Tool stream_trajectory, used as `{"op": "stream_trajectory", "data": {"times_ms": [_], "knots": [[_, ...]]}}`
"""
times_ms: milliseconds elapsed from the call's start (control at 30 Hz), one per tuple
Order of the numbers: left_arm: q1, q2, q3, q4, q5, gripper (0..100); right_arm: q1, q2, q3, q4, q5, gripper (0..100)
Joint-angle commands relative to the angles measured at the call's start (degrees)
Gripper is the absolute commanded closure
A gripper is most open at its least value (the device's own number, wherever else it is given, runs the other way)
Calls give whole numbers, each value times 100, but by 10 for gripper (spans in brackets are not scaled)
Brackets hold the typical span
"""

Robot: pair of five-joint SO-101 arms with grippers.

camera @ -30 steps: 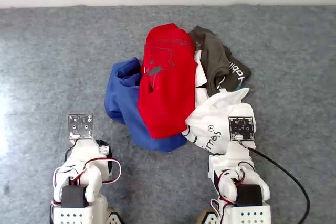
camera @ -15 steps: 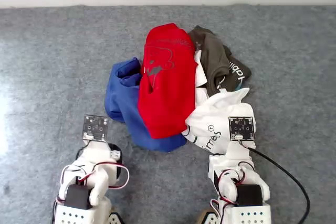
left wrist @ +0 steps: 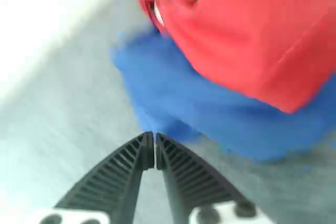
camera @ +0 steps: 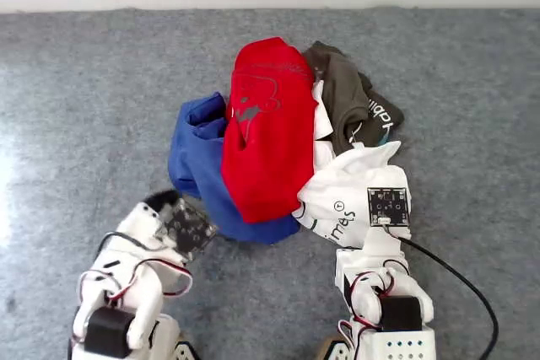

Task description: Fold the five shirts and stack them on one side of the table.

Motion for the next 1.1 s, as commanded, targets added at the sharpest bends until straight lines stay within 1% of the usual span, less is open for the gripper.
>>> {"op": "stream_trajectory", "data": {"times_ms": [0,100,200,267,333,400,467,533,633,733,833,933,1067], "knots": [[-114,53,-576,-510,-255,985,-4,-22,79,40,44,990],[-88,668,-1042,-431,-316,985,-4,-22,79,40,44,990],[-105,1820,-1745,-176,-448,978,-4,-22,79,40,44,990],[-105,2743,-2413,35,-431,934,-4,-22,79,40,44,990],[-62,3666,-3169,316,-413,859,-4,-22,79,40,44,990],[-53,4589,-3916,624,-255,788,-4,-22,79,40,44,990],[-53,5477,-4629,967,-132,742,-4,-22,79,40,44,990],[44,6338,-5305,1380,-105,717,-4,-22,79,40,44,990],[369,7464,-6343,2154,-88,712,-4,-22,79,40,44,990],[774,8281,-7380,2716,167,709,-4,-22,79,40,44,990],[1090,8888,-8180,2980,404,683,-4,-22,79,40,44,990],[1196,9433,-8655,2998,686,657,-4,-22,79,40,44,990],[1222,10207,-9077,2980,712,648,-4,-22,79,40,44,990]]}}
